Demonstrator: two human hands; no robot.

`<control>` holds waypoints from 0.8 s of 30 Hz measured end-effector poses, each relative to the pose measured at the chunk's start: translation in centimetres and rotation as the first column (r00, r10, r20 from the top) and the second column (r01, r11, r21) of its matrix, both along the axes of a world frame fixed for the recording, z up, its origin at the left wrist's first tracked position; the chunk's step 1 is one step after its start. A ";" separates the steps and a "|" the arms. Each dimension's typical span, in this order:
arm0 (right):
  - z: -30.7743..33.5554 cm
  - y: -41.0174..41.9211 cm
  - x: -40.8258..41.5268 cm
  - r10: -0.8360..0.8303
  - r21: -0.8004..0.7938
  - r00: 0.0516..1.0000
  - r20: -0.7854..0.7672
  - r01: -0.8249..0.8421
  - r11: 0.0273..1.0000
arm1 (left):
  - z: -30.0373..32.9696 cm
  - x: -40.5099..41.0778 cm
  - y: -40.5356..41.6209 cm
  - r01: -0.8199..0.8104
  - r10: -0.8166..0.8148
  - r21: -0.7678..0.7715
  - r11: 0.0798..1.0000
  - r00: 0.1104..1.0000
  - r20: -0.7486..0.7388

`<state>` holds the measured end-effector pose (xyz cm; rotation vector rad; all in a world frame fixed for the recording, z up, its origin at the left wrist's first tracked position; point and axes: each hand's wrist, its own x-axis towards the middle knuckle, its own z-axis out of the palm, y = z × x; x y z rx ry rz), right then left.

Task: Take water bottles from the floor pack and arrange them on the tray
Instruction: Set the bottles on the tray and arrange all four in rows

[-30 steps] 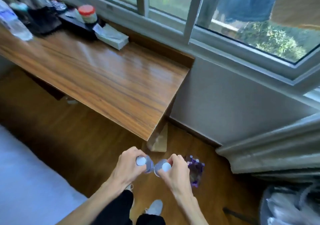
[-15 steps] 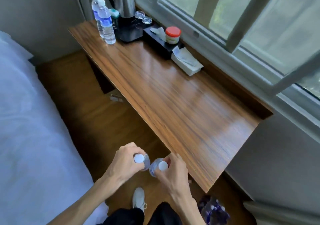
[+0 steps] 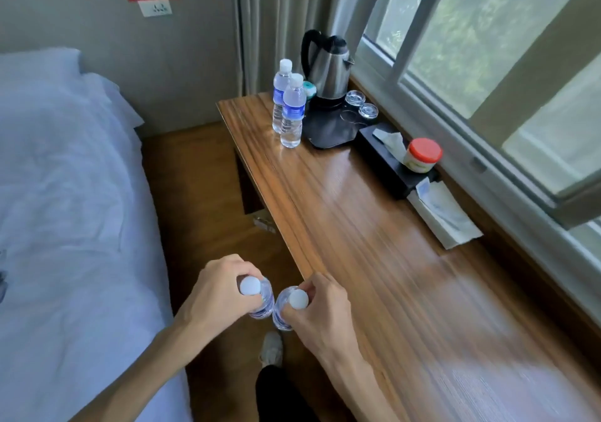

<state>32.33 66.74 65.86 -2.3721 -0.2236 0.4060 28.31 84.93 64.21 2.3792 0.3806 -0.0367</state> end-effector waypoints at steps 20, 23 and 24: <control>4.7 21.7 25.1 -0.184 0.180 0.961 0.206 0.147 0.973 | 9.2 26.3 23.7 0.111 -0.122 0.066 0.992 0.975 0.186; 4.2 23.4 27.1 -0.287 0.193 0.935 0.207 0.249 0.949 | 9.1 30.2 25.3 0.193 -0.201 0.057 0.979 0.963 0.179; 4.0 23.9 27.8 -0.321 0.191 0.923 0.211 0.283 0.940 | 9.0 31.6 25.8 0.219 -0.225 0.054 0.974 0.958 0.175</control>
